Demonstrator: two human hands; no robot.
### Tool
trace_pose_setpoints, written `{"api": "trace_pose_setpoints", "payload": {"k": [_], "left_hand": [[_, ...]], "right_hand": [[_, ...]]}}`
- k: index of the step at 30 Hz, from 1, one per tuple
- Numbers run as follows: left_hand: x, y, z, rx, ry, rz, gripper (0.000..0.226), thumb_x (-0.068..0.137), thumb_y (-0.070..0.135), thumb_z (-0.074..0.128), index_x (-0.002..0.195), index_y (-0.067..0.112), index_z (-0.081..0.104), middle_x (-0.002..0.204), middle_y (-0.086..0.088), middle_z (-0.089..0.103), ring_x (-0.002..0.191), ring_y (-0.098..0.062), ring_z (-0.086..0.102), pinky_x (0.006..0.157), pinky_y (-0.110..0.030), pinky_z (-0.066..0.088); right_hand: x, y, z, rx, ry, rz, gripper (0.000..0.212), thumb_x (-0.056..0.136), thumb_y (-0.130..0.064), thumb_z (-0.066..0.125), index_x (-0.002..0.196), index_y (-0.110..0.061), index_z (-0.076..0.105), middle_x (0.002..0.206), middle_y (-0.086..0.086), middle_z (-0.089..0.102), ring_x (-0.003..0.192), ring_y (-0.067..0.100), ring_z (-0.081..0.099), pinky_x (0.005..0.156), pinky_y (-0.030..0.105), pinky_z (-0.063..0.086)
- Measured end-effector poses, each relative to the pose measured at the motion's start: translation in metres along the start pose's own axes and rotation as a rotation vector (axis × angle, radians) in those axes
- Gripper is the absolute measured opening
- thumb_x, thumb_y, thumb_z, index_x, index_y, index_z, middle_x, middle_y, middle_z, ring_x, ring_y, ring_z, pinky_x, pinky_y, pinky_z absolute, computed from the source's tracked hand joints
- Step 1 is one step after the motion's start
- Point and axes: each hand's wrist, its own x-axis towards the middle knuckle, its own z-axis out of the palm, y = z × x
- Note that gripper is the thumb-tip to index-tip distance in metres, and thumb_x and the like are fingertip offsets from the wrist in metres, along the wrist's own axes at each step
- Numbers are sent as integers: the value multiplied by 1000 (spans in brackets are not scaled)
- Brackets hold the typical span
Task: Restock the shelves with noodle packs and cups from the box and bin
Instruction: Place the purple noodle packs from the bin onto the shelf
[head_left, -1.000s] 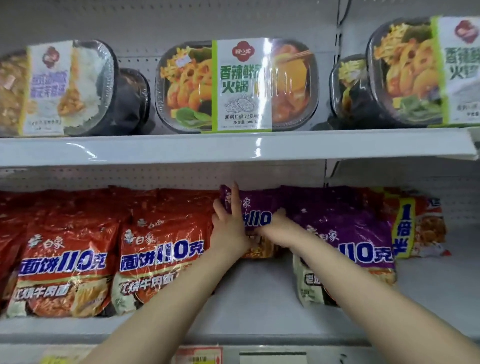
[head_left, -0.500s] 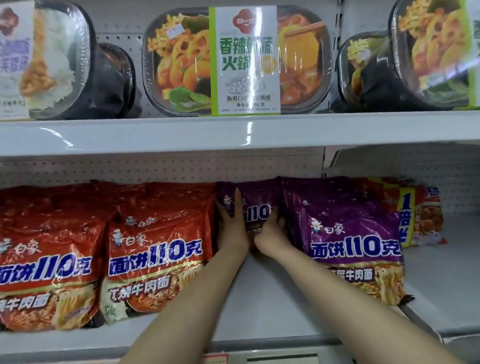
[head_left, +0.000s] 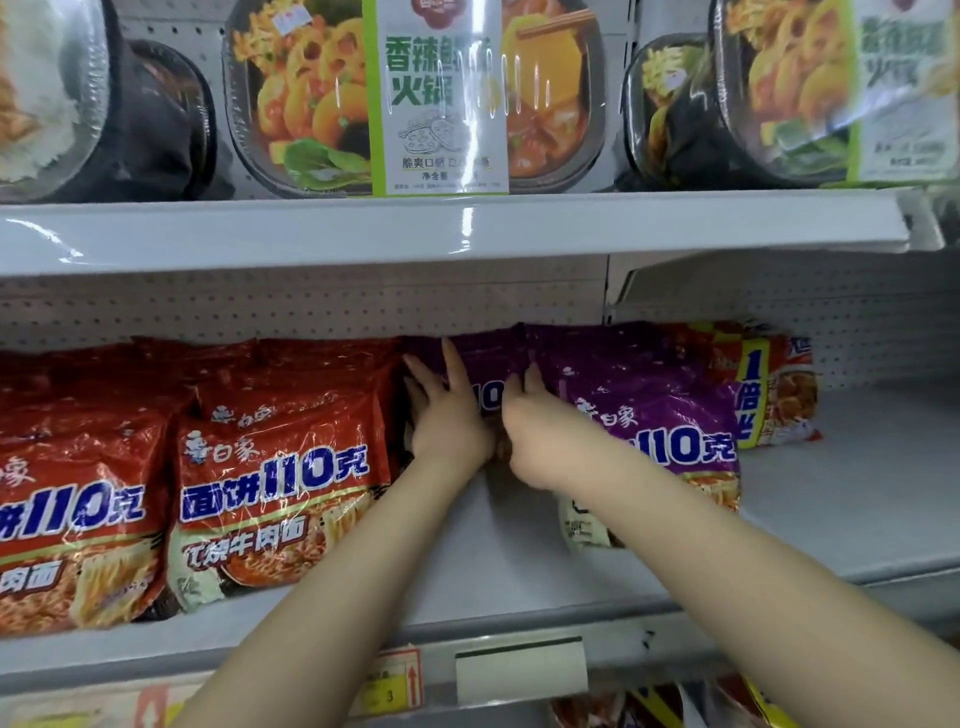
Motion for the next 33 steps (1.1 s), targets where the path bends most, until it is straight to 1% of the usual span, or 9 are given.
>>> {"api": "trace_pose_setpoints", "payload": {"k": [4, 6, 9, 13, 17, 23, 27, 29, 33], "left_hand": [[-24, 35, -38, -104, 19, 116, 114, 84, 36, 72, 156, 18, -14, 163, -23, -7, 151, -40, -6, 123, -51, 11], [-43, 58, -49, -127, 114, 232, 104, 84, 41, 70, 158, 18, 1, 163, -18, 14, 150, -38, 12, 119, -53, 23], [-86, 98, -45, -137, 208, 427, 82, 87, 39, 67, 154, 16, 25, 150, -12, 43, 139, -32, 39, 112, -47, 38], [-149, 148, 6, -187, 178, 695, 63, 90, 34, 63, 147, 17, 41, 142, -2, 53, 129, -24, 47, 106, -35, 37], [-213, 181, 93, -213, 115, 816, 45, 88, 35, 58, 131, 23, 59, 121, 3, 67, 107, -25, 57, 86, -39, 47], [-292, 156, 254, -183, -253, 809, 32, 87, 30, 60, 118, 27, 65, 110, 5, 67, 100, -22, 53, 80, -38, 42], [-325, 102, 360, -17, -653, 619, 33, 86, 32, 60, 117, 23, 65, 106, -2, 69, 100, -28, 61, 81, -41, 53], [-344, 74, 404, 54, -850, 508, 41, 87, 37, 53, 123, 20, 61, 116, -5, 66, 107, -30, 61, 86, -44, 53], [-378, 28, 479, 255, -1143, 475, 60, 93, 47, 47, 145, 18, 43, 141, -6, 52, 128, -25, 50, 100, -35, 46]], "right_hand": [[-46, 43, -29, -24, 289, -38, 83, 88, -14, 62, 155, -14, 13, 162, 11, 12, 138, 34, 35, 103, 44, 41], [-64, 74, -30, -41, 408, 2, 86, 85, -27, 68, 154, -17, 18, 159, 11, 20, 140, 34, 33, 106, 45, 38], [-97, 124, -18, -26, 448, 113, 93, 83, -45, 68, 155, -19, 14, 163, 9, 13, 147, 30, 20, 115, 45, 27], [-161, 192, 20, 46, 467, 307, 93, 86, -57, 58, 157, -22, 8, 165, 5, -2, 151, 26, 9, 119, 45, 19], [-239, 257, 87, 88, 463, 533, 90, 82, -59, 55, 154, -17, 23, 163, 13, 15, 148, 32, 19, 117, 50, 27], [-341, 310, 228, 269, 6, 839, 85, 87, -52, 61, 155, -19, 20, 163, 8, 12, 149, 27, 15, 118, 42, 23], [-374, 328, 348, 393, -297, 988, 76, 79, -68, 37, 138, -22, 47, 141, 5, 50, 131, 25, 48, 104, 37, 42], [-380, 333, 397, 465, -388, 1036, 66, 79, -62, 37, 128, -22, 57, 123, 2, 62, 116, 24, 59, 94, 37, 48], [-378, 337, 478, 576, -495, 1096, 39, 90, -36, 58, 125, -20, 56, 116, 7, 67, 108, 28, 64, 91, 33, 51]]}}
